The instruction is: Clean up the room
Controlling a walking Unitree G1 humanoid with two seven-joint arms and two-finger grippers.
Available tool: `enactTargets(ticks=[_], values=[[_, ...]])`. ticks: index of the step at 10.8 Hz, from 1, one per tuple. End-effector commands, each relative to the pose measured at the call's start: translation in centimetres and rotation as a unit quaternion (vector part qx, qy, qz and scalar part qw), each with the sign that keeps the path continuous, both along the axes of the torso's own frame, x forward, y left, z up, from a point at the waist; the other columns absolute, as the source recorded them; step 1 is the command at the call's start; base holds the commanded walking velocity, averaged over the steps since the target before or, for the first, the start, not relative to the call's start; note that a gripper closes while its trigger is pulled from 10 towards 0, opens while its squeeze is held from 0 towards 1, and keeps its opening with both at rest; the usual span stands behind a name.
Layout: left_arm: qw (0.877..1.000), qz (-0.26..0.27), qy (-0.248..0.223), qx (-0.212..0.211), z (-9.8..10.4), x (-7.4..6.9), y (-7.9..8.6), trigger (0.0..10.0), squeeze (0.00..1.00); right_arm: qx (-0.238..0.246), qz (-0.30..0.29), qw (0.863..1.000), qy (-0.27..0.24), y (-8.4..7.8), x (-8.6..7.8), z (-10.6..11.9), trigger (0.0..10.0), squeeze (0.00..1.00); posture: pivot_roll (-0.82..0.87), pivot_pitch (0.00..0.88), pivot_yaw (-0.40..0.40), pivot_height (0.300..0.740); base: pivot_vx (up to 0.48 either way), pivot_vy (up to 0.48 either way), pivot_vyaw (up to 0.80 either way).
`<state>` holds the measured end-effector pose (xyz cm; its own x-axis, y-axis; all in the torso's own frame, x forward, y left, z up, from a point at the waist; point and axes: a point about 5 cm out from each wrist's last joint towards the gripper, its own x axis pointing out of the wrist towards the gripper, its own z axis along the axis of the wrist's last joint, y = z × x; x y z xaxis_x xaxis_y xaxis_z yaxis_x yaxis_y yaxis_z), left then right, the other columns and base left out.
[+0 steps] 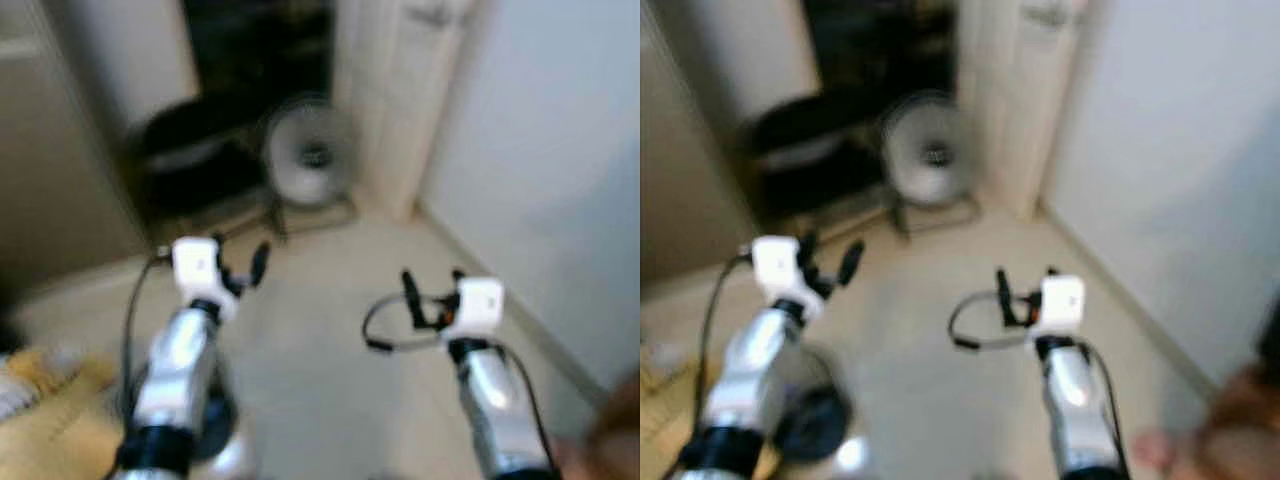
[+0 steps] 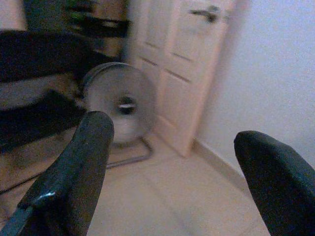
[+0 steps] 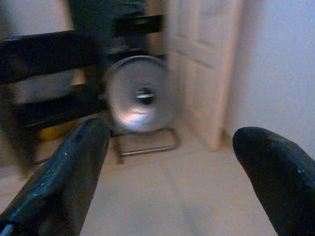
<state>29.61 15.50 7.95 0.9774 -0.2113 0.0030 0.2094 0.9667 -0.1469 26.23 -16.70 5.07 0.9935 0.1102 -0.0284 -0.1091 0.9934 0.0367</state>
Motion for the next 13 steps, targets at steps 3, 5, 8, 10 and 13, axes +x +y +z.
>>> enactTargets(ticks=[3, 5, 8, 10, 13], values=[[1.000, -0.014, 0.001, -0.004, -0.11, -0.24, -0.92, 10.0, 0.00, -0.009, -0.002, 1.000, -0.008, -0.54, -0.03, 0.36, 10.0, 0.00, -0.07, 0.000, -0.029, 0.705, 0.465, 0.000, 0.00], [1.000, -0.010, 0.003, -0.008, -0.20, -0.53, -0.84, 10.0, 0.00, -0.014, 0.006, 1.000, -0.010, -0.31, 0.23, 0.50, 10.0, 0.00, -0.06, 0.000, -0.029, 0.705, 0.465, 0.000, 0.00], [1.000, -0.001, 0.009, -0.009, -0.44, -0.53, -0.60, 10.0, 0.00, -0.014, -0.003, 1.000, -0.014, -0.54, 0.29, 0.57, 10.0, 0.00, -0.07, 0.000, -0.032, 0.705, 0.464, 0.000, 0.00], [1.000, 0.001, 0.008, -0.010, -0.41, -0.36, -0.63, 10.0, 0.00, -0.015, -0.003, 1.000, -0.010, -0.79, 0.28, 0.52, 10.0, 0.00, -0.08, 0.000, -0.030, 0.705, 0.465, 0.000, 0.00], [1.000, -0.009, 0.006, -0.004, -0.23, -0.14, -0.72, 10.0, 0.00, -0.013, -0.004, 1.000, -0.009, -0.55, 0.14, 0.36, 10.0, 0.00, -0.08, 0.000, -0.018, 0.705, 0.463, 0.000, 0.00]])
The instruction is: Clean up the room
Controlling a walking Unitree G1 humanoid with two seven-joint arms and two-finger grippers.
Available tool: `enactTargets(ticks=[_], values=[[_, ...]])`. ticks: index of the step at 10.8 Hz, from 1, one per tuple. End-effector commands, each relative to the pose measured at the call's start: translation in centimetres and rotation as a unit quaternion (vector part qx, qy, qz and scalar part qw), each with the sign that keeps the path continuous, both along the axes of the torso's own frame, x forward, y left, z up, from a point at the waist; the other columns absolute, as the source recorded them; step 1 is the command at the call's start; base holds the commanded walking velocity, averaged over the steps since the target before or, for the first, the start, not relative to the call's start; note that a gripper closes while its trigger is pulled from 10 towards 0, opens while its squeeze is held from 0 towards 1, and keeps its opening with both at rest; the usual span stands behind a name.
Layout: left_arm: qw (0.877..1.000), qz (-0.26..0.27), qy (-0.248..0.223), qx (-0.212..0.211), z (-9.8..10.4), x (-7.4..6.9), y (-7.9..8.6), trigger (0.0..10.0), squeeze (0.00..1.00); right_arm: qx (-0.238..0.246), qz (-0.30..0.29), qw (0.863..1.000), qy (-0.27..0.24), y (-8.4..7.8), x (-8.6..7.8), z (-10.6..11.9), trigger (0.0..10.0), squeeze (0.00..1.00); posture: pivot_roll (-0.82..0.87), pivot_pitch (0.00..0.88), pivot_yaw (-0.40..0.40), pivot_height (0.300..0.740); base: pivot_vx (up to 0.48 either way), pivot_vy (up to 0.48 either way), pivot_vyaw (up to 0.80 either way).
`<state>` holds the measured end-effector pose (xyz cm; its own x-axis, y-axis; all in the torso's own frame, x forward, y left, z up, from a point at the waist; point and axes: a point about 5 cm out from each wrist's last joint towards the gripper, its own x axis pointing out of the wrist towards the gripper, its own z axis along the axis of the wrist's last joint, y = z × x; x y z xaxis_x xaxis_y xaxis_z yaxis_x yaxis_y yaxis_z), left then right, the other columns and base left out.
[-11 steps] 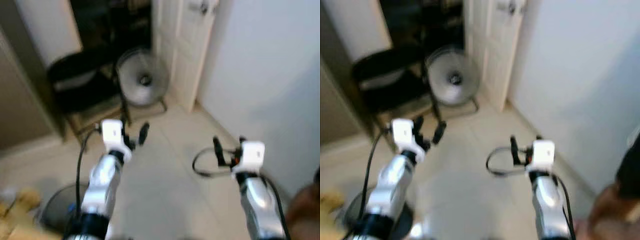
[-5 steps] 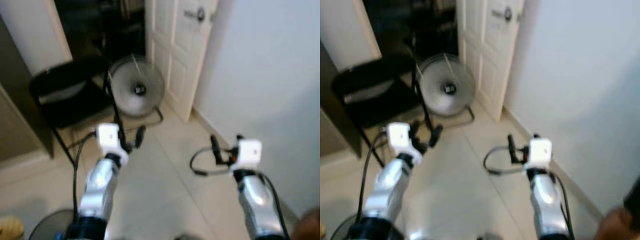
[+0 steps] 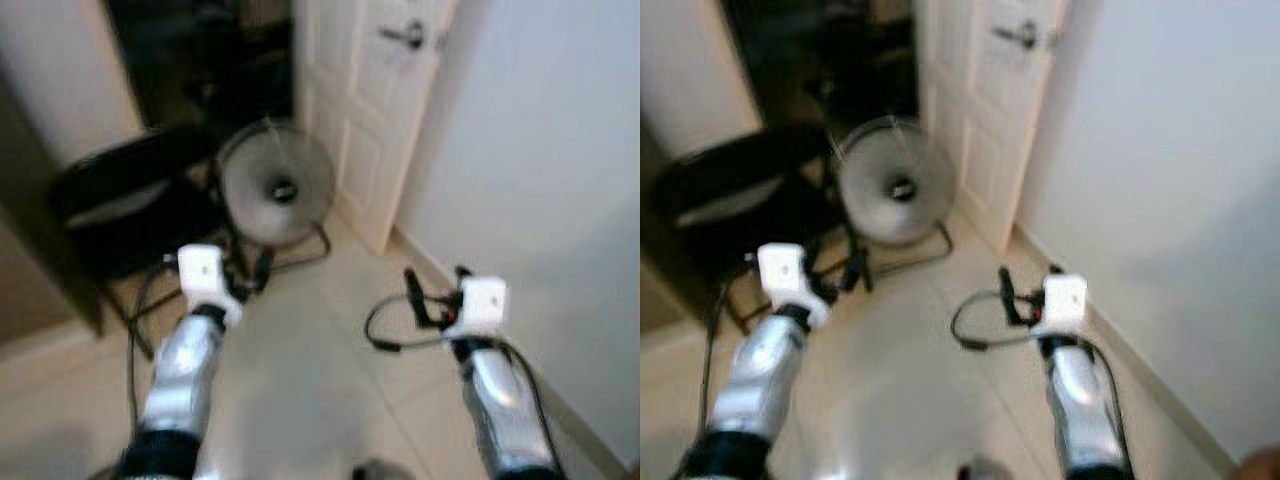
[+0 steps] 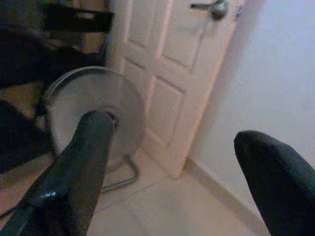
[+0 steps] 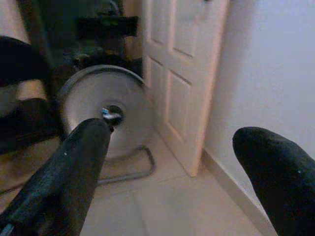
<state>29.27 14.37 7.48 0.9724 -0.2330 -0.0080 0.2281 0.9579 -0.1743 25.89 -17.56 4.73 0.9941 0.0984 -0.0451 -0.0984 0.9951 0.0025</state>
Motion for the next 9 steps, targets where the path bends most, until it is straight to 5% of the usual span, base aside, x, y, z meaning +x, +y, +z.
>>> enactTargets(ticks=[1, 9], values=[[1.000, 0.002, -0.002, 0.011, 0.3, 0.4, 0.6, 10.0, 0.00, 0.006, 0.002, 1.000, -0.013, 0.4, 0.4, 0.6, 10.0, 0.00, -0.08, 0.000, -0.012, 0.705, 0.461, 0.000, 0.00], [1.000, 0.017, 0.011, 0.011, -0.1, 0.3, 1.8, 10.0, 0.00, 0.016, -0.013, 1.000, -0.009, 0.6, 0.3, 0.4, 10.0, 0.00, -0.07, 0.000, 0.006, 0.705, 0.458, 0.000, 0.00]])
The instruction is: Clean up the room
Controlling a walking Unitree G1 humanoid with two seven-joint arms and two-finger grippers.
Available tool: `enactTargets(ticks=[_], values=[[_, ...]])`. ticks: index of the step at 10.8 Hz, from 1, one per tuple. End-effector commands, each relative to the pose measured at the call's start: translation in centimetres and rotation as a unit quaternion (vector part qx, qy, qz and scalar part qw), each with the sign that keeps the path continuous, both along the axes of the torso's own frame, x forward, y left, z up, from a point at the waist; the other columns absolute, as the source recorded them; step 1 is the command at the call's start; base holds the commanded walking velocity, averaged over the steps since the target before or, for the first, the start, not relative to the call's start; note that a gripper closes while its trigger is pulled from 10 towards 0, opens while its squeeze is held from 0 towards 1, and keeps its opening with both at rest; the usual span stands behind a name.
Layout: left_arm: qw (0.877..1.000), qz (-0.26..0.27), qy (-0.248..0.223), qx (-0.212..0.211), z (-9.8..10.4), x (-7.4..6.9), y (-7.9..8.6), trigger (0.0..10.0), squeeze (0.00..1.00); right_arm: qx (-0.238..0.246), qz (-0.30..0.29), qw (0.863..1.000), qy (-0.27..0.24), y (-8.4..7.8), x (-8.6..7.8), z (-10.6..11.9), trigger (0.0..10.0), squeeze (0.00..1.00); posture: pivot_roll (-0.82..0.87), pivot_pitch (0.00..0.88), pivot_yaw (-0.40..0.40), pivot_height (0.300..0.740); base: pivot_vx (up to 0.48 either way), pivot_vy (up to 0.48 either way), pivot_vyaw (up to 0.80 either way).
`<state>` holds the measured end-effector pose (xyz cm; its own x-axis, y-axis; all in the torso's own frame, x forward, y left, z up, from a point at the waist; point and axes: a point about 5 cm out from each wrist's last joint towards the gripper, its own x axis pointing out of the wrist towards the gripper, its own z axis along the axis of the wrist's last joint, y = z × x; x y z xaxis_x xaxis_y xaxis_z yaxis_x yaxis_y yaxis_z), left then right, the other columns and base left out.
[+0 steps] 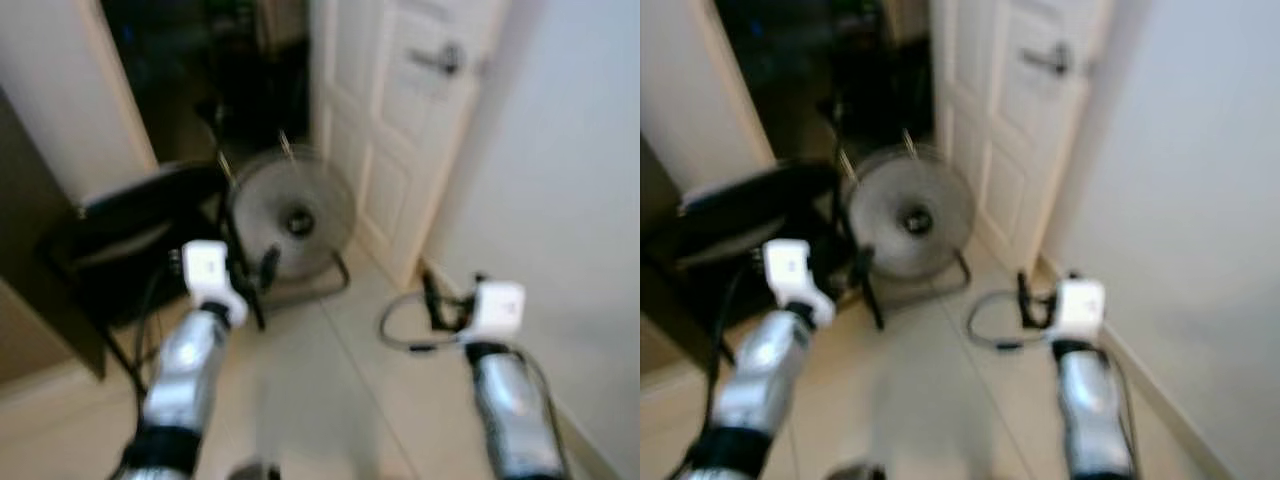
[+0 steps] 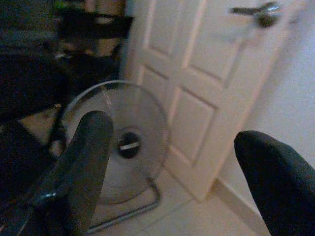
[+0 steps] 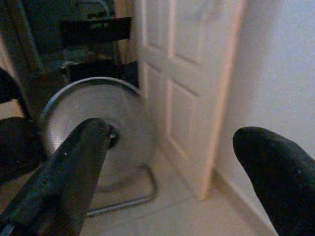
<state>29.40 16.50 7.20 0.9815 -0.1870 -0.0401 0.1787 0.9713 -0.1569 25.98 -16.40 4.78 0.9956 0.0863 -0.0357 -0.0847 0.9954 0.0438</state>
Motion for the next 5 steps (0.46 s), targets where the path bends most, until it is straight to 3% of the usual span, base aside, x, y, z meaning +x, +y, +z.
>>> enactTargets(ticks=[1, 5], values=[[1.000, -0.007, -0.005, 0.001, 0.28, 0.23, -0.47, 10.0, 0.00, -0.004, -0.005, 1.000, -0.004, -0.62, 0.21, 0.30, 10.0, 0.00, -0.07, 0.000, 0.003, 0.705, 0.458, 0.000, 0.00], [1.000, -0.010, -0.005, 0.003, 0.26, 0.28, -0.56, 10.0, 0.00, -0.006, -0.006, 1.000, -0.003, -0.62, 0.21, 0.36, 10.0, 0.00, -0.08, 0.000, 0.006, 0.705, 0.458, 0.000, 0.00]])
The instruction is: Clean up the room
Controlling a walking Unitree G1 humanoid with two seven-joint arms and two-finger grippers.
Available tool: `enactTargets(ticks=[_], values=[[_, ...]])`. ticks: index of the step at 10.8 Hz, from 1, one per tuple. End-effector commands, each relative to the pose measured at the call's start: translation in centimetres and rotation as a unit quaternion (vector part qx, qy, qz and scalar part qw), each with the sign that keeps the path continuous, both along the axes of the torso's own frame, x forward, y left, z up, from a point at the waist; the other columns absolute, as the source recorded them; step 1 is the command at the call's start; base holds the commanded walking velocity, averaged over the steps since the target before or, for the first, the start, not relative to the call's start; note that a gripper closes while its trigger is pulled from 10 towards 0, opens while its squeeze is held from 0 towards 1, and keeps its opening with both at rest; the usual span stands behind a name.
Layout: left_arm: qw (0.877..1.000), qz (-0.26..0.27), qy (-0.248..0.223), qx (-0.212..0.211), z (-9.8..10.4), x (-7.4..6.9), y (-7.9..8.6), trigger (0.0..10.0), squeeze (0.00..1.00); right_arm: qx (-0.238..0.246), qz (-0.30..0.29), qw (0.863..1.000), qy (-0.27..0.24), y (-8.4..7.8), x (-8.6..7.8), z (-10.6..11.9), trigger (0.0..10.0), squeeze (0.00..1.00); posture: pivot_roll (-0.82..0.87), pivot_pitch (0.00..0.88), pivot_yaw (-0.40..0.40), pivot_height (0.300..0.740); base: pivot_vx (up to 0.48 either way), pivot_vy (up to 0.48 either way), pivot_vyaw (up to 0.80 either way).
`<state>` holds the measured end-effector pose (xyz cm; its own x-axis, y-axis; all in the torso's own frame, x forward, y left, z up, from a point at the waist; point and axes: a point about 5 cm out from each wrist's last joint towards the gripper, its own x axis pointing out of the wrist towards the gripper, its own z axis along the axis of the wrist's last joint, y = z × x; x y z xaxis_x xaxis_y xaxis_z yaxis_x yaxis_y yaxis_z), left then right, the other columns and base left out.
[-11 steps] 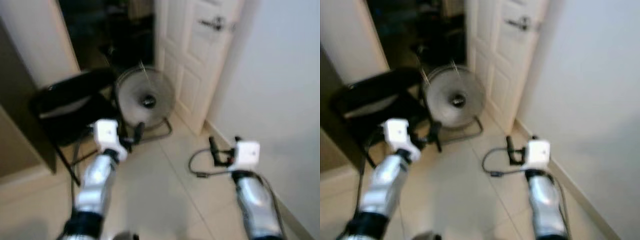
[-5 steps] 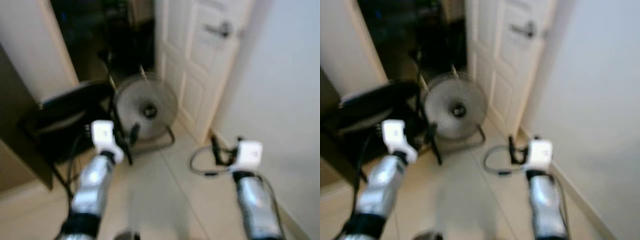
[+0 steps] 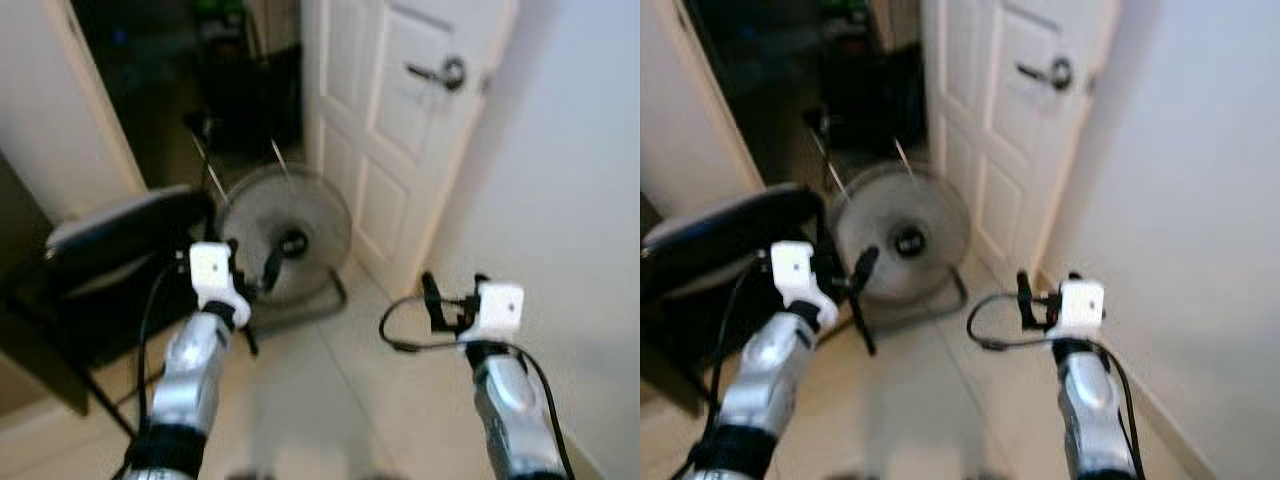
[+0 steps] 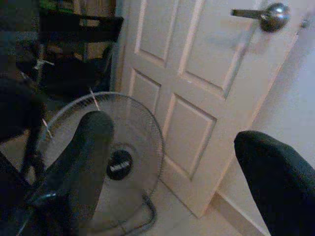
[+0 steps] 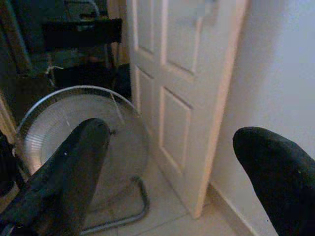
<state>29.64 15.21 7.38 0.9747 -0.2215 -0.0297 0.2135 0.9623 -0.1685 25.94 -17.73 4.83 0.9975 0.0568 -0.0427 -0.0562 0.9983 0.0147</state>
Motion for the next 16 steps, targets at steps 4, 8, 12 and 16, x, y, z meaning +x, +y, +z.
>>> enactTargets(ticks=[4, 8, 12, 16], values=[[0.999, 0.007, 0.004, 0.034, -0.1, 0.7, 0.3, 10.0, 0.00, 0.006, -0.002, 1.000, -0.002, 0.4, 0.4, 0.1, 10.0, 0.00, -0.09, 0.000, 0.010, 0.705, 0.113, 0.000, 0.00], [0.999, 0.017, 0.003, 0.039, 0.1, 1.0, 1.0, 10.0, 0.00, 0.029, -0.005, 1.000, -0.002, 0.9, 1.5, 0.4, 10.0, 0.00, -0.06, 0.000, 0.010, 0.705, 0.000, 0.000, 0.00], [0.999, 0.016, 0.008, 0.038, 0.0, 0.9, 1.1, 10.0, 0.00, 0.018, -0.004, 1.000, -0.001, 1.2, 1.9, 0.6, 10.0, 0.00, -0.06, 0.000, 0.017, 0.705, 0.000, 0.000, 0.00], [0.999, 0.006, 0.015, 0.039, -0.3, 0.8, 0.6, 10.0, 0.00, 0.013, -0.011, 1.000, -0.006, 1.0, 1.6, 0.5, 10.0, 0.00, -0.08, 0.000, 0.037, 0.705, 0.000, 0.000, 0.00]])
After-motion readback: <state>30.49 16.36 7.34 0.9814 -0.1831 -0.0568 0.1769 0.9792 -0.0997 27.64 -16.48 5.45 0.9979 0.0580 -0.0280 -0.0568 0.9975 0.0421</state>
